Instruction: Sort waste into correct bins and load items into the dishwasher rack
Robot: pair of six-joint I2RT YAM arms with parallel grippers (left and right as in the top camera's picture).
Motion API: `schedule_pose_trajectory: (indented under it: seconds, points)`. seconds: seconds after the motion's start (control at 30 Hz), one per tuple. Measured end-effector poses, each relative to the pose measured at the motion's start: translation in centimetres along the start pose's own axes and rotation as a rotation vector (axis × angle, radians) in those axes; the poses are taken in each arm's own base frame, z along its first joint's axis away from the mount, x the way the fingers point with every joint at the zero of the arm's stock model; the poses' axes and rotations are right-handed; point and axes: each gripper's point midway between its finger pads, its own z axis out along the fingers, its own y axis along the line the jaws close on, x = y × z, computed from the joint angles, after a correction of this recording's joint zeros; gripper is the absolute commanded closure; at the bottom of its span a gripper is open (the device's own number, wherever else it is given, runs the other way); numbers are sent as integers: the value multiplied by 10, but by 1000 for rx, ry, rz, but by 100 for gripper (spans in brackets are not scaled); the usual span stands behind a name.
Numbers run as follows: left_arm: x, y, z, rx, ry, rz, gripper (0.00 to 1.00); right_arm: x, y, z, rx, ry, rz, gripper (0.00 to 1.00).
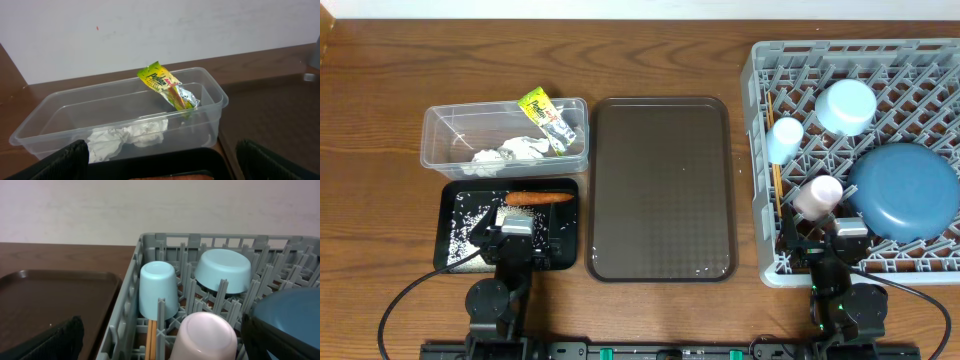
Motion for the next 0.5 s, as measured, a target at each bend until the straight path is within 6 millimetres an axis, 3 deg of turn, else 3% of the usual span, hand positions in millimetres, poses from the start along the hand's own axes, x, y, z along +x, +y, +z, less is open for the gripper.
schedule_pose_trajectory:
  seconds: [0.5]
  points:
    - [0,0,0,0,0,0,4,0,0,0,0,0,0,1]
